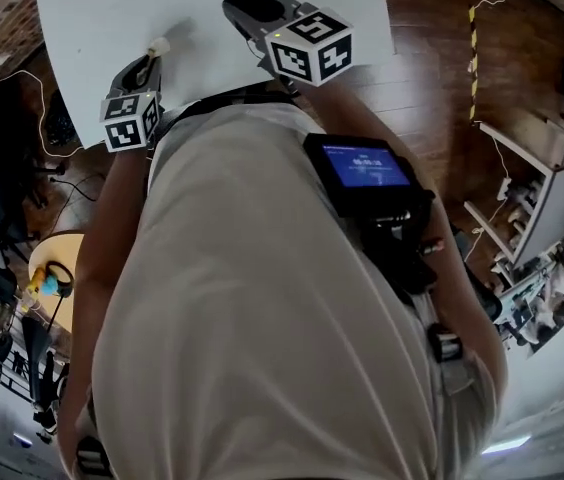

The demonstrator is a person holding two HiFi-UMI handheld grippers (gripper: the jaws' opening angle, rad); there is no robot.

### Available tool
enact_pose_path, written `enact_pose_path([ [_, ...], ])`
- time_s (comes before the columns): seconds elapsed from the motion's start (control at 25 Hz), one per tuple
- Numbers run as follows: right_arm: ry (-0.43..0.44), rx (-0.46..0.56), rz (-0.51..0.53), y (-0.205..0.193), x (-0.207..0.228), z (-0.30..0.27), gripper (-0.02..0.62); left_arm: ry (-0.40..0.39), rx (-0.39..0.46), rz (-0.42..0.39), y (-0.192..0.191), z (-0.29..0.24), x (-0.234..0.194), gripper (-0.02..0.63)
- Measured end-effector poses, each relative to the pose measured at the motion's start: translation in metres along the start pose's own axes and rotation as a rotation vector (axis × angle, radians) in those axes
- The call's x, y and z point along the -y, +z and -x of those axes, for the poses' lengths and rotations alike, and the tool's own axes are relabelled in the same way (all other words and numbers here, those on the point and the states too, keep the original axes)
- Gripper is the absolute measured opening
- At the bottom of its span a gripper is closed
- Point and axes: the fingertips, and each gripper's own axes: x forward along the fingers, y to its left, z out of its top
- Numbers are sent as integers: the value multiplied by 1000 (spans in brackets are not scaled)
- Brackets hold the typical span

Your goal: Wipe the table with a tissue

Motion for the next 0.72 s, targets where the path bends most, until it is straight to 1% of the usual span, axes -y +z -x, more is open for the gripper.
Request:
enact_pose_path([
  [0.12, 41, -8, 46, 14, -18, -24, 8, 40, 51, 93, -21, 13, -30, 64],
  [0.2, 74, -13, 66, 18, -33, -42, 8, 64, 84, 137, -29, 26, -50, 64],
  [0.32, 105, -39, 71, 8, -47, -58, 8, 102, 106, 165, -40, 39, -66, 64],
  [0.48, 84, -96, 53, -19, -53, -62, 8, 100, 122, 197, -56, 39, -73, 63],
  [0.72, 103, -126, 66, -23, -81, -91, 8, 154, 155, 242, -71, 61, -114, 63],
])
